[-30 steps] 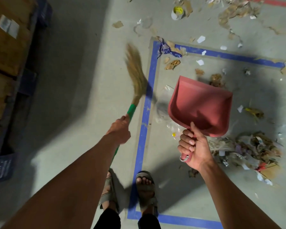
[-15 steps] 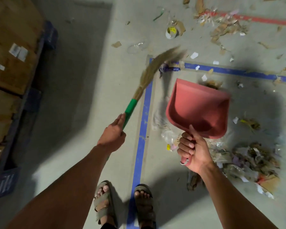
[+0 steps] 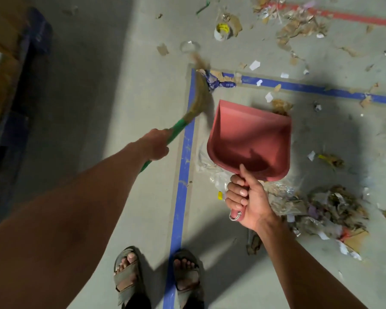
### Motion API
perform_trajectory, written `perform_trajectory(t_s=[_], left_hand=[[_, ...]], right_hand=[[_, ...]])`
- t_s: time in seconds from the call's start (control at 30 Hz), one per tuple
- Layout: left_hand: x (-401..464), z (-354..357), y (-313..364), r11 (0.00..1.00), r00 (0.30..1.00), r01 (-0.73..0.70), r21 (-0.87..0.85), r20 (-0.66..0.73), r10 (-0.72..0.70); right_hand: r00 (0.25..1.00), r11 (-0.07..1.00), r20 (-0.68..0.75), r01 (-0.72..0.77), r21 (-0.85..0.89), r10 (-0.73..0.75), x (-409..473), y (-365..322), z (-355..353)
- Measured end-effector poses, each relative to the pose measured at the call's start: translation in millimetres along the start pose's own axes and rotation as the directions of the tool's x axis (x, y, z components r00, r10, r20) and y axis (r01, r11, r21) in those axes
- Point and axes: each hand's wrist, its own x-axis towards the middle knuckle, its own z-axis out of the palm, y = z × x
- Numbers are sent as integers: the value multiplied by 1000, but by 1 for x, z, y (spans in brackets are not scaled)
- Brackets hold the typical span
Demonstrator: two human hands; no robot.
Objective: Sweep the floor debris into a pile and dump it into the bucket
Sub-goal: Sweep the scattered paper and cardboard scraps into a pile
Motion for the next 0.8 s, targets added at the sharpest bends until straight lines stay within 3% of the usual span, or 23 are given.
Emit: perform_trajectory(t_s=[0.17, 0.3, 0.47, 0.6, 0.7, 0.8], left_hand=[[-21, 30, 1, 970, 970, -240, -28, 36, 241], [-28, 16, -24, 953, 952, -301, -25, -59, 300], [-31, -44, -64, 988, 974, -84, -133, -220, 53], [-8, -87, -101, 937, 914, 177, -302, -302, -271], [34, -108, -124, 811, 838, 354, -465, -227, -496], [78, -113, -133, 758, 849, 432, -489, -64, -525]], right_hand=[[999, 1000, -39, -28, 1, 28, -2, 3, 8], [999, 998, -35, -31, -50, 29, 5, -11, 27], [999, 997, 18, -34, -67, 36, 27, -35, 68], [1000, 996, 22, -17, -87, 19, 57, -50, 106], [999, 996, 37, -4, -86, 7, 87, -61, 129], [1000, 997, 14, -4, -78, 5, 118, -66, 141]])
